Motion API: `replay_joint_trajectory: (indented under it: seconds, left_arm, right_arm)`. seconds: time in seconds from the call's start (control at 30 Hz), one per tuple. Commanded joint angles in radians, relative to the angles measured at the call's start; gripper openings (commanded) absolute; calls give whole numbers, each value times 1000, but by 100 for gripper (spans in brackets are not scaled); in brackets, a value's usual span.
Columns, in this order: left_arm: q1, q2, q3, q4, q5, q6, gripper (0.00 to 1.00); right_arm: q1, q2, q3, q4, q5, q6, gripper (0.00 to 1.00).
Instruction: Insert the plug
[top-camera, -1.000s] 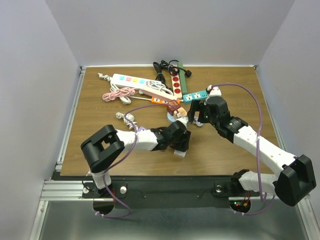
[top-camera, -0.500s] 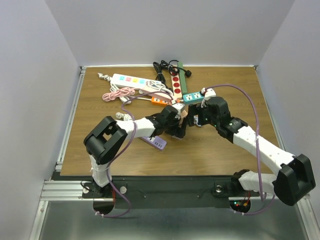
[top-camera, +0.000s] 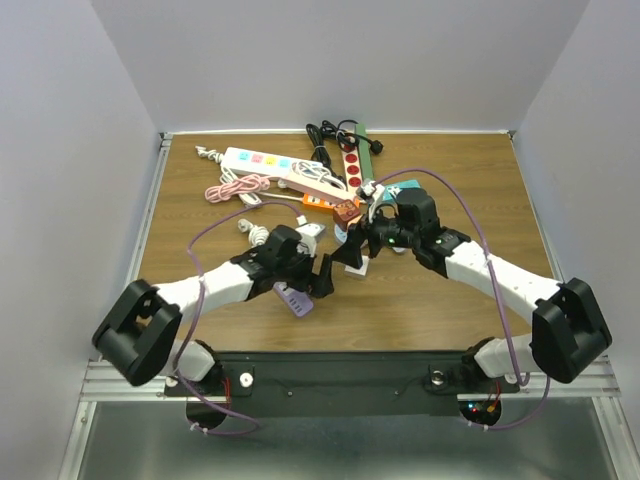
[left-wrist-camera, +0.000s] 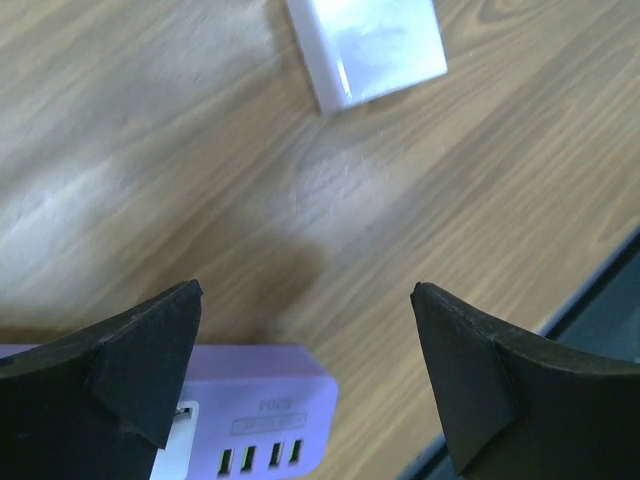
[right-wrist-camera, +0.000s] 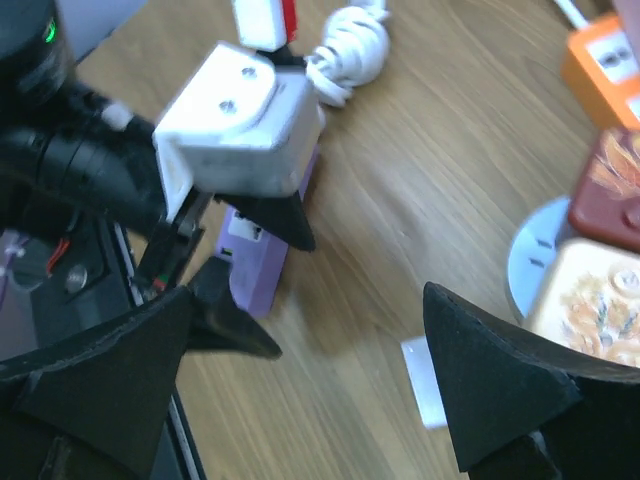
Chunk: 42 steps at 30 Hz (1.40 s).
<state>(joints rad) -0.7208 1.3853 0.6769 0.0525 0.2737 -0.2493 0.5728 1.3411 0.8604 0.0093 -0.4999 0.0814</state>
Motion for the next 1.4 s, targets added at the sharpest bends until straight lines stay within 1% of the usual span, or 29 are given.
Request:
replay_joint_trajectory:
  seconds: [0.0,0.07,0.2,0.33,0.57,0.83,1.03,1.13,1.37]
  left_arm:
    - [113,-245,-45,162,211,-45,99]
    - [148,-297,-57,193,231,-68,99]
    - [292,-305,-62,199,318,-133,99]
    - [330,-290,-51,165,292,-96,99]
    - [371,-210,29,148,355,-76,99]
    - [412,-190,43,144,400,-59,99]
    - [420,-141,50,145,417,-61,99]
    - [420,-121,56,145,423,-58,99]
    - [422,-123,66,133,420,-48,99]
  right_arm:
    - [-48,82,-12,-126,173,-199,98]
    - [-47,102,-9,-127,187,-216,98]
    - [-53,113,-9,-129,238,-206,98]
    - [-54,81,-11,-131,245,-213,99]
    - [-57,131,-18,-129,175,-241,99]
    - [-57,201,-17,-120,121,-282,99]
    - [-56,204,-27,-72,115,-319,98]
    - [-56,228,-26,-65,86,-328,98]
    - [-44,293,-29,-65,47,-328,96]
